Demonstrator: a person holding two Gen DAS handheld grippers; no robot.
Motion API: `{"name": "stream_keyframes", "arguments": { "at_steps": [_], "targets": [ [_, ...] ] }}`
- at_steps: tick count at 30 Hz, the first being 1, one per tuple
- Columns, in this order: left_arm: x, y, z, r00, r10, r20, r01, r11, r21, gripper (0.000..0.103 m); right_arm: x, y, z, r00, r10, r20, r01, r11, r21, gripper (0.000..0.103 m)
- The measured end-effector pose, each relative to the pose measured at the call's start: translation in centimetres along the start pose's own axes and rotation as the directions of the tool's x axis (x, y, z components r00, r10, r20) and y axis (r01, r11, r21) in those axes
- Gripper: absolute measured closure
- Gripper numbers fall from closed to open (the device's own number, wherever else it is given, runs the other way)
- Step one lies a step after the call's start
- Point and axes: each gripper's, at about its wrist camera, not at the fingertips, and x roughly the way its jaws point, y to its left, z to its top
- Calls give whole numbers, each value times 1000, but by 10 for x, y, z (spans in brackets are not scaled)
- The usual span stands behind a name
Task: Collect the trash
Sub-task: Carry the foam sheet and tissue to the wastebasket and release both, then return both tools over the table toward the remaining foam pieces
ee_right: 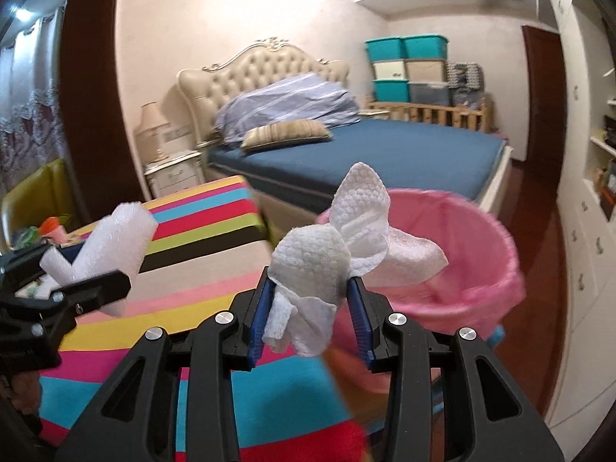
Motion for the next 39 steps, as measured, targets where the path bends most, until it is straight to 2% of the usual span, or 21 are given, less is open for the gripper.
{"name": "stream_keyframes", "arguments": {
  "at_steps": [8, 12, 18, 21, 22, 23, 24, 25, 30, 34, 39],
  "targets": [
    [71, -35, 59, 994, -103, -26, 102, 994, -26, 38, 18, -56, 11, 995, -96, 20, 96, 995, 8, 65],
    [106, -53, 88, 992, -119, -37, 118, 993, -23, 38, 33, -85, 16, 991, -134, 7, 134, 991, 15, 64],
    [148, -74, 113, 987, -149, -53, 148, 989, -30, 38, 58, -114, 17, 992, -126, -24, 127, 991, 40, 61],
    [168, -86, 125, 976, -206, -70, 202, 978, -57, 37, 70, -122, 14, 993, -110, -44, 112, 993, 46, 58],
    [175, -89, 128, 973, -217, -80, 211, 975, -69, 34, 76, -123, 15, 994, -99, -54, 102, 994, 41, 52],
    [180, -88, 130, 973, -215, -86, 208, 975, -75, 31, 79, -124, 15, 994, -95, -57, 97, 995, 38, 38],
    [181, -87, 130, 974, -210, -87, 203, 976, -79, 23, 81, -125, 14, 994, -97, -56, 99, 994, 39, 33],
    [182, -87, 131, 977, -198, -81, 192, 978, -84, 20, 81, -128, 13, 993, -100, -58, 103, 994, 49, 30],
    [166, -72, 123, 986, -154, -56, 150, 986, -68, 17, 69, -132, 7, 993, -112, -43, 115, 991, 67, 30],
    [133, -49, 101, 998, -55, -26, 54, 998, -40, 6, 51, -122, 3, 993, -117, -28, 119, 991, 65, 28],
    [93, -28, 66, 995, 91, -26, -91, 996, 17, 5, 35, -99, -2, 997, -73, -24, 75, 994, 82, 26]
  ]
}}
